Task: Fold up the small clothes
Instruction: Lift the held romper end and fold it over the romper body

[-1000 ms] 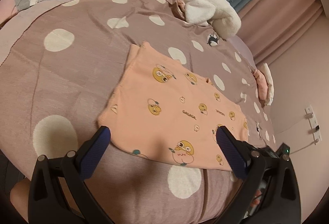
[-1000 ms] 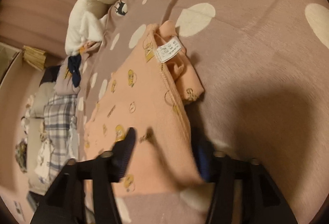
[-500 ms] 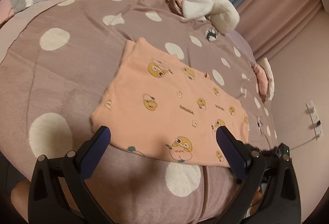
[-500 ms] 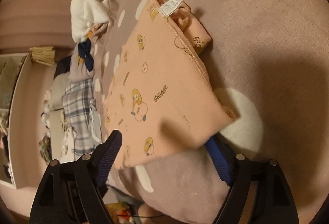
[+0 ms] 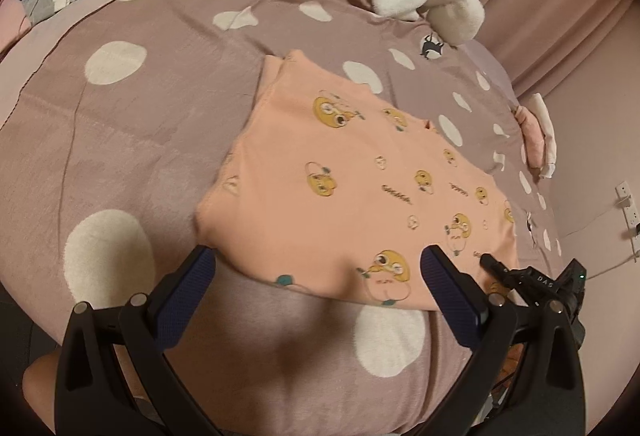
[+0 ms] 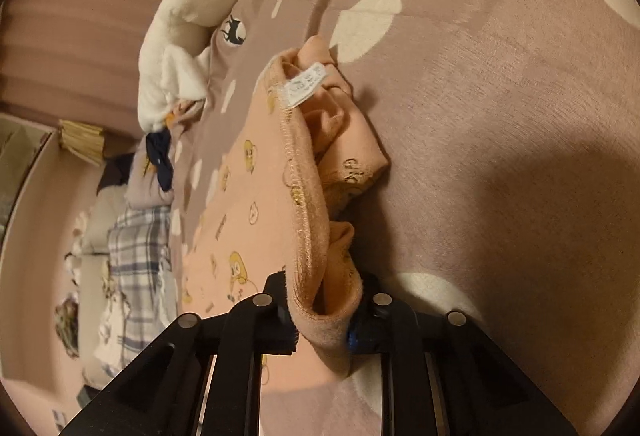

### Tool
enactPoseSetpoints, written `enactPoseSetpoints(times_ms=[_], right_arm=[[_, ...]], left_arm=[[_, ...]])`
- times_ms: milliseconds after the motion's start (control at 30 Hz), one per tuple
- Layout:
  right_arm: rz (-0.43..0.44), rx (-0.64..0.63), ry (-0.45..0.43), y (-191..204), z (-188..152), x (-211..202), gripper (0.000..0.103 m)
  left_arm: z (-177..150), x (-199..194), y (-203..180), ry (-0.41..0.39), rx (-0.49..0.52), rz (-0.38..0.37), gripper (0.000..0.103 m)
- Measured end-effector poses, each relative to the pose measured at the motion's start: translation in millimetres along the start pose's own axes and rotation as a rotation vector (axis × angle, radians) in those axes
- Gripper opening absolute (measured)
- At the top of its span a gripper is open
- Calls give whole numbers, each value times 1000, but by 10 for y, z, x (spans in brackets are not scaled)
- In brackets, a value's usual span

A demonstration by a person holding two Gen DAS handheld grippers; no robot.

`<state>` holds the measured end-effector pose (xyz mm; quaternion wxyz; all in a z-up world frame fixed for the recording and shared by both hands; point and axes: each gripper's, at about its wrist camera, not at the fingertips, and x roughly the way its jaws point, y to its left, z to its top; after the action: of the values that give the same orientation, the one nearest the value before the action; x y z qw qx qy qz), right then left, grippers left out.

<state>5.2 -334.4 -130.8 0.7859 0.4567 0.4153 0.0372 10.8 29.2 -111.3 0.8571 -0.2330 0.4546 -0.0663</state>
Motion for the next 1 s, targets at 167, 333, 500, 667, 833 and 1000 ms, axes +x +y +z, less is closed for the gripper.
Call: enactPoseSetpoints(times_ms=[167, 333, 500, 667, 833, 1000], right_arm=[[17, -70, -57, 224, -37, -100, 16], [29, -224, -96, 713, -71, -74, 13], [87, -353, -80, 1235, -204, 86, 13], [84, -528, 10, 1732, -578, 422, 13], [141, -696, 179, 2005, -997, 785, 13], [40, -863, 252, 2170, -1370, 1029, 13]], left_arm=[[32, -111, 229, -25, -19, 41, 102], [106, -253, 518, -37, -118, 29, 102], [172, -468, 707, -92, -172, 42, 102], [196, -557, 824, -106, -193, 43, 102], [208, -616, 946, -108, -223, 27, 102], [232, -710, 1094, -136, -266, 50, 102]])
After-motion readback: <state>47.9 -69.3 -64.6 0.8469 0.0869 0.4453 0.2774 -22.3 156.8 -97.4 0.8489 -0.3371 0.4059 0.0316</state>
